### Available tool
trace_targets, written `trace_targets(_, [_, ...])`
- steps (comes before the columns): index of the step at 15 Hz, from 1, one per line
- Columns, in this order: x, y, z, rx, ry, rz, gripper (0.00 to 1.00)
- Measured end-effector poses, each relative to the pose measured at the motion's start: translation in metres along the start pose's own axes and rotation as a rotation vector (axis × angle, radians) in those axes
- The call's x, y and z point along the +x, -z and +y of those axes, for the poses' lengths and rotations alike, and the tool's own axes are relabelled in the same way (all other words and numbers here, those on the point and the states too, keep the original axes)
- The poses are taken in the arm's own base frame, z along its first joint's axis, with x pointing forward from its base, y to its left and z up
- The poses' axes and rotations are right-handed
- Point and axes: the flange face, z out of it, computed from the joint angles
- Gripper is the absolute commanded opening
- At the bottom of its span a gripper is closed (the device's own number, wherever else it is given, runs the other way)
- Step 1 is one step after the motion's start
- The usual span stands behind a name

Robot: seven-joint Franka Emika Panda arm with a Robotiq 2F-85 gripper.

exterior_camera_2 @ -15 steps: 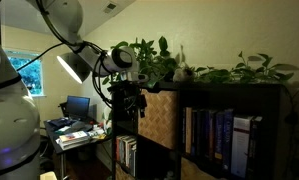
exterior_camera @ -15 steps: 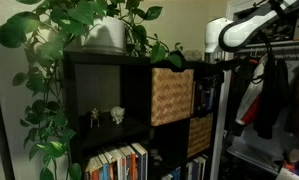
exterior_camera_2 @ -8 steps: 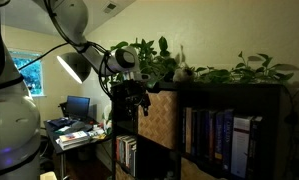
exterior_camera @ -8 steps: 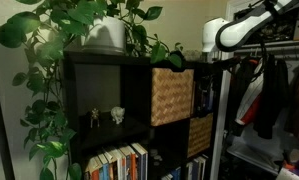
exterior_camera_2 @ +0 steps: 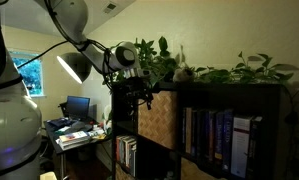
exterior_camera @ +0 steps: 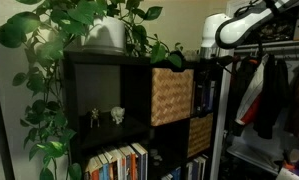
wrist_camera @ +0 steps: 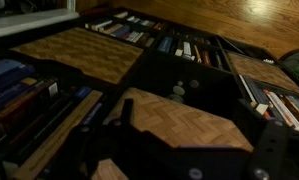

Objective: Pull out the topmost basket, pick up the socks from the top of the shelf and place them in the basket, push the basket backwards

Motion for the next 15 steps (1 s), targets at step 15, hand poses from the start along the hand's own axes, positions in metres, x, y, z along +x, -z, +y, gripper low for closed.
trace_targets(15, [0.062,0.045,-0.007,-0.015,0.337,0.411,1.0])
